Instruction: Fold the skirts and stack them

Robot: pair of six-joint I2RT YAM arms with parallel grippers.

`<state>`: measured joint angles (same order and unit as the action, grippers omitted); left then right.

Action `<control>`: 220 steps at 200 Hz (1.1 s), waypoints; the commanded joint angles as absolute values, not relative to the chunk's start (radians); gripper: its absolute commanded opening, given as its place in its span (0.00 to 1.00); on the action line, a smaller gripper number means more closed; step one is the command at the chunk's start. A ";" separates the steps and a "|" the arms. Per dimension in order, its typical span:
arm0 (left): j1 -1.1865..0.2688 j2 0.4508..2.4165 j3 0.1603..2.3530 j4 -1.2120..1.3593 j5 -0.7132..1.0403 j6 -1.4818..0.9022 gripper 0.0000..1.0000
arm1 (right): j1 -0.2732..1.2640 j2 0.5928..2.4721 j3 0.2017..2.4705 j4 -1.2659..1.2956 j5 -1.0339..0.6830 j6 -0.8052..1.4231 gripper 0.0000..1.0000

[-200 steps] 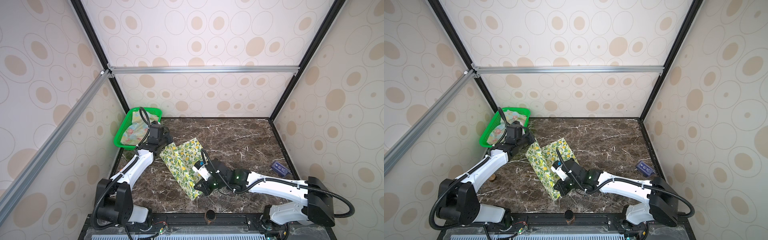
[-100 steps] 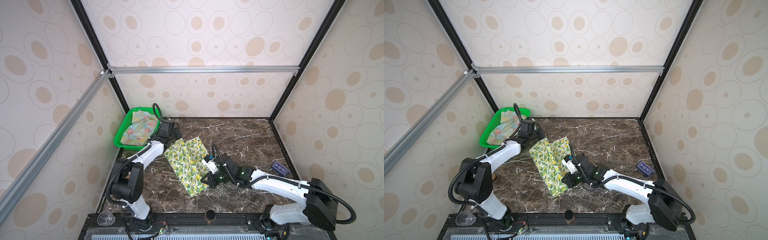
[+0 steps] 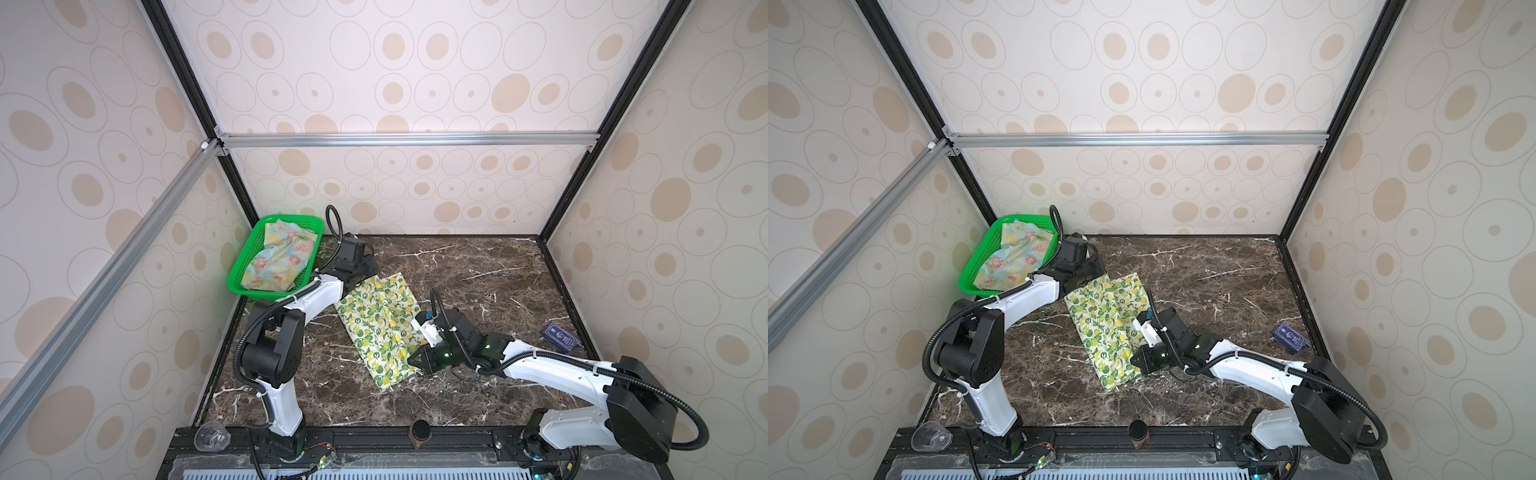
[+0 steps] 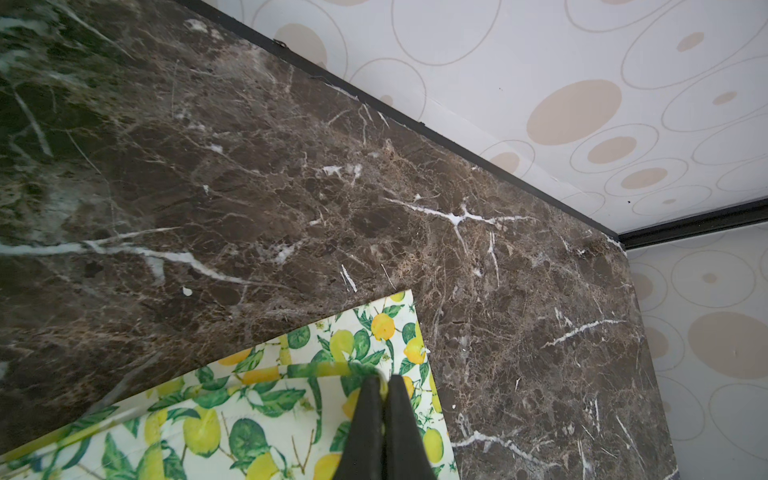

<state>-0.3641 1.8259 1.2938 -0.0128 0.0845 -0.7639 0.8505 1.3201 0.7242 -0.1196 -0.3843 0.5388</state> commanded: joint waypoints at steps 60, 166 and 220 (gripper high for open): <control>-0.414 1.915 1.415 0.029 0.066 -0.788 0.00 | 0.809 1.260 0.680 -0.153 -0.367 0.558 0.00; -0.440 2.002 1.488 0.019 0.066 -0.790 0.00 | 0.780 1.264 0.664 -0.156 -0.371 0.558 0.00; -0.449 2.024 1.522 0.006 0.063 -0.779 0.00 | 0.777 1.266 0.667 -0.161 -0.367 0.560 0.00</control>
